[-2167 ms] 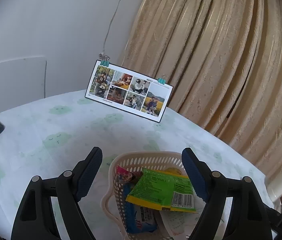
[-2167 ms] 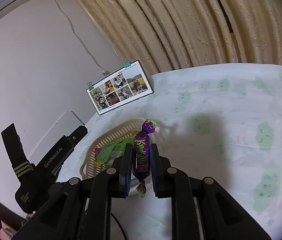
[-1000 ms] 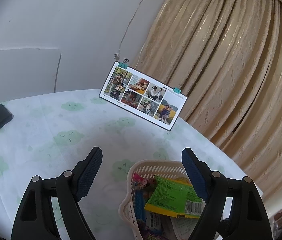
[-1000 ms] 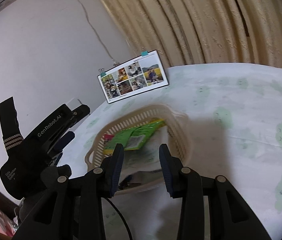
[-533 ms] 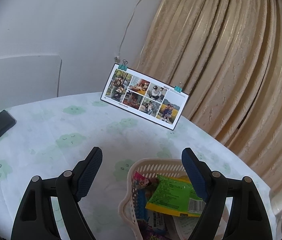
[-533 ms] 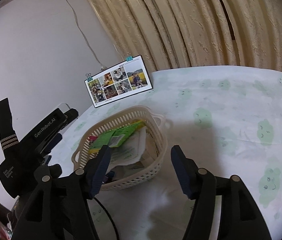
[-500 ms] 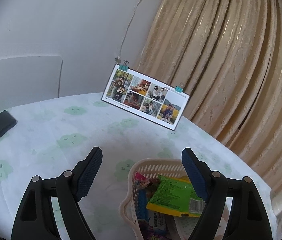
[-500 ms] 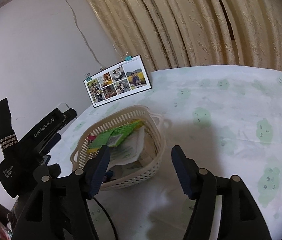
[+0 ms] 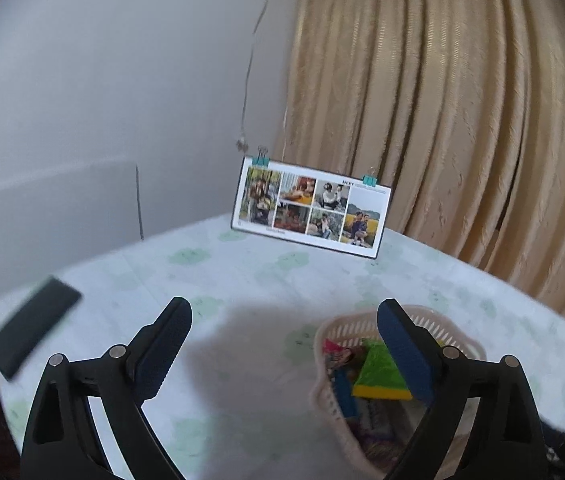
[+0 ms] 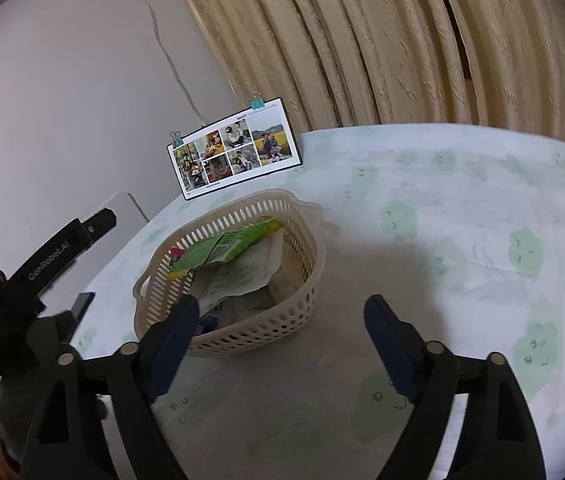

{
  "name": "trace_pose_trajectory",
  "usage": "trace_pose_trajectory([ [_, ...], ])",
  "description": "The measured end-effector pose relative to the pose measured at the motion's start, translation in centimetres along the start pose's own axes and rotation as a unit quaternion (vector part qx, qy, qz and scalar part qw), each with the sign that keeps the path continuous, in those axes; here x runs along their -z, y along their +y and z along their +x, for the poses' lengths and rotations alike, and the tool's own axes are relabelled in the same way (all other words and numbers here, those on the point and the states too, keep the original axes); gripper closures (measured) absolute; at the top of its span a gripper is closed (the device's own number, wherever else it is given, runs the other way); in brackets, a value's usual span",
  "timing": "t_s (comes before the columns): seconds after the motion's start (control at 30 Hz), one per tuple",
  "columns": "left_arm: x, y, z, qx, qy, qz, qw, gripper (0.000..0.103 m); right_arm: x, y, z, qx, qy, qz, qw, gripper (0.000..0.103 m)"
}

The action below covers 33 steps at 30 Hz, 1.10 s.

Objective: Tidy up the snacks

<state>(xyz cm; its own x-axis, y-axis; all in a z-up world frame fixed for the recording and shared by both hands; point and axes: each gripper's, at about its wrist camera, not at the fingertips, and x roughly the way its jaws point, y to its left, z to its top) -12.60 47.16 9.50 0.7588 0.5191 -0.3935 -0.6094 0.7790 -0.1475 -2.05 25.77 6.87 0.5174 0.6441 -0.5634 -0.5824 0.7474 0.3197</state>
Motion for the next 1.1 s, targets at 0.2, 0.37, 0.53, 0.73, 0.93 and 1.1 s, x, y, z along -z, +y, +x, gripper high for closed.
trace_pose_trajectory([
  [0.2, 0.5, -0.4, -1.5, -0.011, -0.002, 0.063, 0.998, 0.003, 0.6, 1.3, 0.5, 0.031, -0.001, -0.037, 0.999, 0.004],
  [0.37, 1.0, -0.6, -2.3, -0.021, 0.0, 0.117, 0.9929, 0.002, 0.8, 2.2, 0.6, 0.042, 0.002, -0.064, 0.997, 0.001],
  [0.53, 1.5, -0.2, -2.7, -0.038, 0.0, 0.139, 0.9896, 0.002, 0.9, 2.5, 0.7, 0.04, 0.007, -0.073, 0.996, 0.0],
  [0.73, 2.0, -0.4, -2.8, -0.05, -0.001, 0.156, 0.9865, 0.002, 1.0, 2.8, 0.6, 0.035, 0.009, -0.08, 0.996, 0.0],
  [0.93, 2.3, -0.7, -2.9, -0.056, -0.007, 0.172, 0.9835, 0.002, 1.3, 3.1, 0.9, 0.037, 0.019, -0.088, 0.995, 0.0],
  [1.1, 2.4, -0.8, -2.9, -0.058, -0.006, 0.177, 0.9825, 0.002, 1.4, 3.5, 1.2, 0.046, 0.025, -0.099, 0.994, 0.0],
])
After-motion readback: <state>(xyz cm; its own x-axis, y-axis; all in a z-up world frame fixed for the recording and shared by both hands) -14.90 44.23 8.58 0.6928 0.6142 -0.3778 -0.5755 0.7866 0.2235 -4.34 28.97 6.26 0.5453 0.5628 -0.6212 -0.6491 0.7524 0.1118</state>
